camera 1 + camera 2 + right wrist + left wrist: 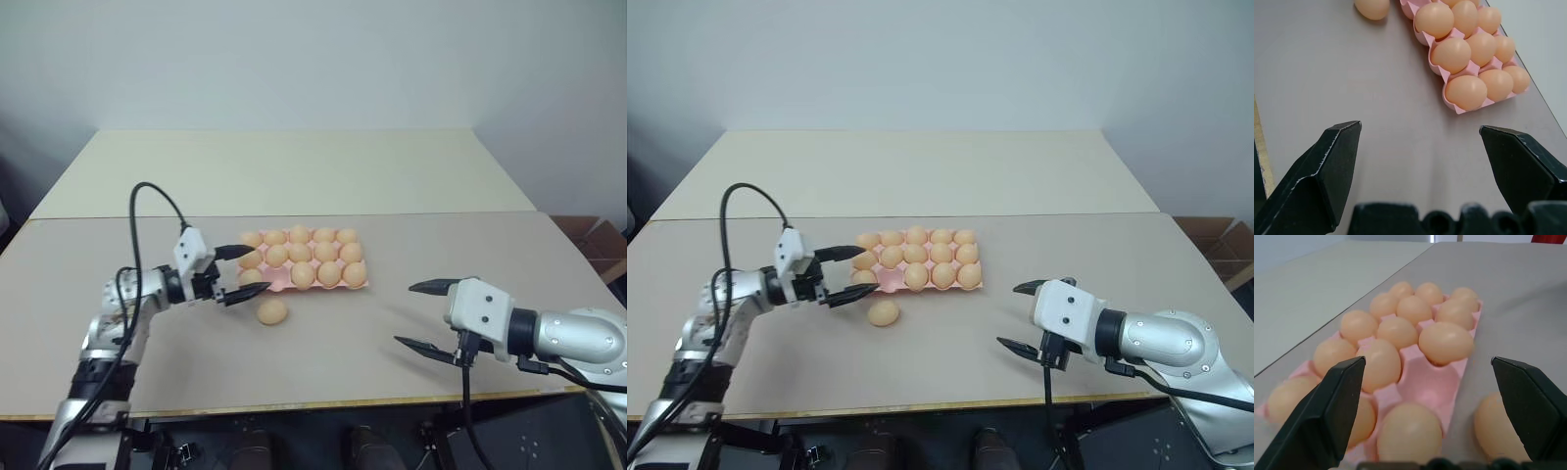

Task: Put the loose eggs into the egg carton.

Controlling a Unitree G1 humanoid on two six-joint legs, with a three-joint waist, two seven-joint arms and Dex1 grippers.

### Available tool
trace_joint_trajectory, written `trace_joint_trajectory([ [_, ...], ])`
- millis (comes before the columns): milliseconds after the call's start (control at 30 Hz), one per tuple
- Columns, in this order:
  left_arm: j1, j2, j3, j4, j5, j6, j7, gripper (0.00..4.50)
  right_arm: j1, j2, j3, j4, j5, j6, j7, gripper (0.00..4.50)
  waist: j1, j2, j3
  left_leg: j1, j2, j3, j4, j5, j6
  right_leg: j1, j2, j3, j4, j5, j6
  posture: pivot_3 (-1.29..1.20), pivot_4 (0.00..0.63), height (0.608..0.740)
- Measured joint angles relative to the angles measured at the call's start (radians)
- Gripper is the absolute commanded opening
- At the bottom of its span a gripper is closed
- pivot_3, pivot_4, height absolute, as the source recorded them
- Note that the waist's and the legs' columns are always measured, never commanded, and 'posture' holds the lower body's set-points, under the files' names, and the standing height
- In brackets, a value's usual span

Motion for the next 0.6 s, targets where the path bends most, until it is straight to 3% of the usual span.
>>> trace_joint_trajectory([
  [267, 0.298, 0.193, 0.185, -0.201, -0.086, 0.082, -0.057, 4.49, 0.002, -0.020, -0.027, 0.017, 0.024, -0.004, 0.061, 4.50, 0.006, 0.000, 0.000, 0.000, 0.000, 0.001, 0.000, 0.000, 0.000, -0.001, -0.002, 0.000, -0.001, -0.003, -0.005, 0.00, 0.150, 0.740],
  [400, 0.415, 0.219, 0.262, -0.267, -0.136, 0.082, -0.118, 4.49, 0.012, -0.040, -0.064, 0.039, 0.038, -0.017, 0.105, 4.50, 0.012, 0.000, 0.000, -0.001, 0.001, 0.001, 0.000, 0.000, 0.000, -0.002, -0.002, -0.001, -0.001, -0.003, -0.005, 0.00, 0.150, 0.740],
  [600, 0.431, 0.245, 0.316, -0.305, -0.159, 0.081, -0.128, 4.49, 0.014, -0.060, -0.092, 0.064, 0.054, -0.033, 0.156, 4.50, 0.012, 0.000, 0.000, 0.000, 0.001, 0.001, 0.000, 0.000, 0.000, -0.002, -0.002, -0.001, -0.001, -0.003, -0.005, 0.00, 0.150, 0.740],
])
